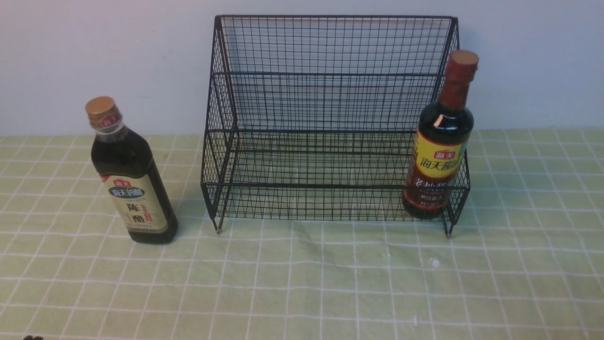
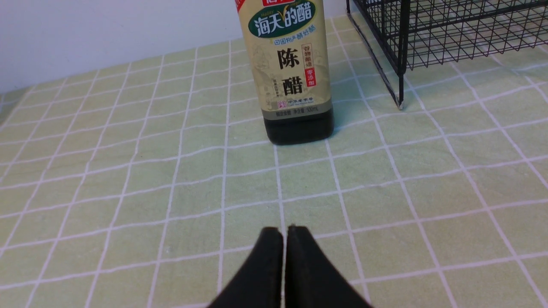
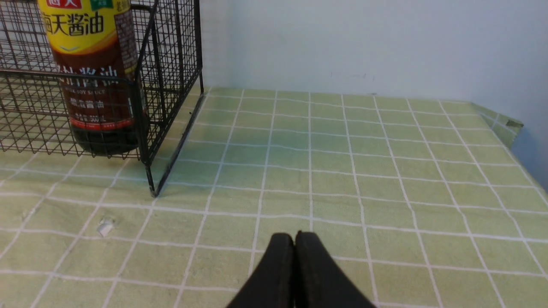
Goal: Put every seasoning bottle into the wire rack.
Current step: Use the left arm to grab the condiment bottle closest to it, then use the left arm to put the condiment bottle back on the shelf
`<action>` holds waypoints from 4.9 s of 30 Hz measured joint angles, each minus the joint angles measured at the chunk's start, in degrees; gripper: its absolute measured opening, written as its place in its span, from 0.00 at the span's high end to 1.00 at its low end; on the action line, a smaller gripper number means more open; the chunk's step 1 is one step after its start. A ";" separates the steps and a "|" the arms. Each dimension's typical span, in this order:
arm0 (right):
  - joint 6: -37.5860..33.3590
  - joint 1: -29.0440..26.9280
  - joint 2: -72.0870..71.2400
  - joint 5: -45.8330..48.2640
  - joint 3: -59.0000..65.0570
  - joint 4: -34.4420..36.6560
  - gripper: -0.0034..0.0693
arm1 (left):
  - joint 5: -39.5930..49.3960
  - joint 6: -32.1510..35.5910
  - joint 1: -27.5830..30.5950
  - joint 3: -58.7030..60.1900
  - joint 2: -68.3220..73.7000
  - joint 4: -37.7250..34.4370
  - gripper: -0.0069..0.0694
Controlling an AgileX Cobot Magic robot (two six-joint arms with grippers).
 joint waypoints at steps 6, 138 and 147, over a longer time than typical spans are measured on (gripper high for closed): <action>0.00 0.00 0.00 0.00 0.00 0.00 0.97 | 0.00 0.00 0.00 0.00 0.00 0.00 0.92; 0.00 0.00 0.00 0.17 0.00 0.02 0.97 | -40.21 16.63 -16.89 -81.10 96.28 -37.05 0.50; 0.00 0.00 0.00 0.17 0.00 0.02 0.97 | -36.81 19.34 -16.94 -81.10 100.68 -37.38 0.50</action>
